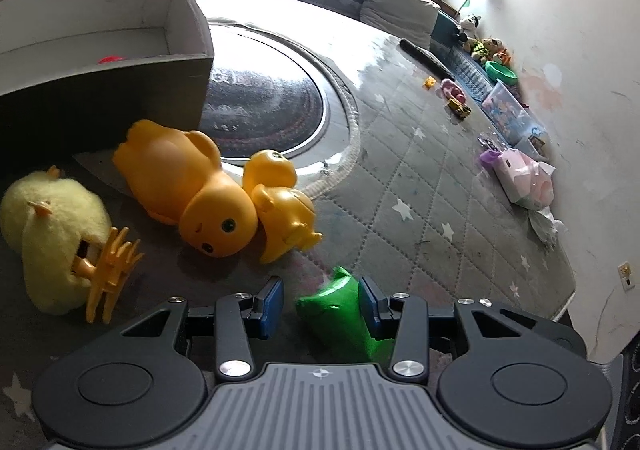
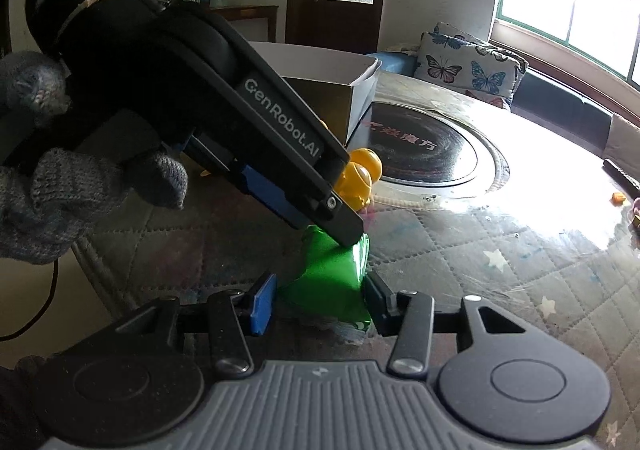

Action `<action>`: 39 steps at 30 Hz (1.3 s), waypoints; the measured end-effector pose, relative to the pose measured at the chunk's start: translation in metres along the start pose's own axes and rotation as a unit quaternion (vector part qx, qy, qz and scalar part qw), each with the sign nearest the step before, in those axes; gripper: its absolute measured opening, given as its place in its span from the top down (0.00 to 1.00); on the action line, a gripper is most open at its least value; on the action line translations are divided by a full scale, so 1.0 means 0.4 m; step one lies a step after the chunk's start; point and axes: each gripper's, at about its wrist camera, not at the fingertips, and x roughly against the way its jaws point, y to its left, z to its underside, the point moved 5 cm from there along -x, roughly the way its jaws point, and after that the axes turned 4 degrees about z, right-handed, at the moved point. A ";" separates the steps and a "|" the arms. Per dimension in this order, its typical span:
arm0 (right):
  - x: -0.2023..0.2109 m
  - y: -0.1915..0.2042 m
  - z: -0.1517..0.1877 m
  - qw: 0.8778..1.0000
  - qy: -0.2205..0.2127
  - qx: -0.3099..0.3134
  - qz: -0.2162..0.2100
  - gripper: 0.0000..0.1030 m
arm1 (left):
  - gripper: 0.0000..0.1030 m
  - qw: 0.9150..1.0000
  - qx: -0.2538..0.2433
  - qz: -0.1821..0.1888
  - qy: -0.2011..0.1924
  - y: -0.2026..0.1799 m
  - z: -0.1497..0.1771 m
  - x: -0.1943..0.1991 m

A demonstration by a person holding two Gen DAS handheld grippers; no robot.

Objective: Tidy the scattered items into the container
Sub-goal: 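Close the left gripper on the green block, then carry the green block with the left gripper into the white box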

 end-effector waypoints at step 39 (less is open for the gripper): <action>-0.222 0.023 -0.457 0.992 -0.101 0.069 -0.031 0.61 | 0.65 0.985 0.003 -0.076 -0.152 0.198 -0.375 0.200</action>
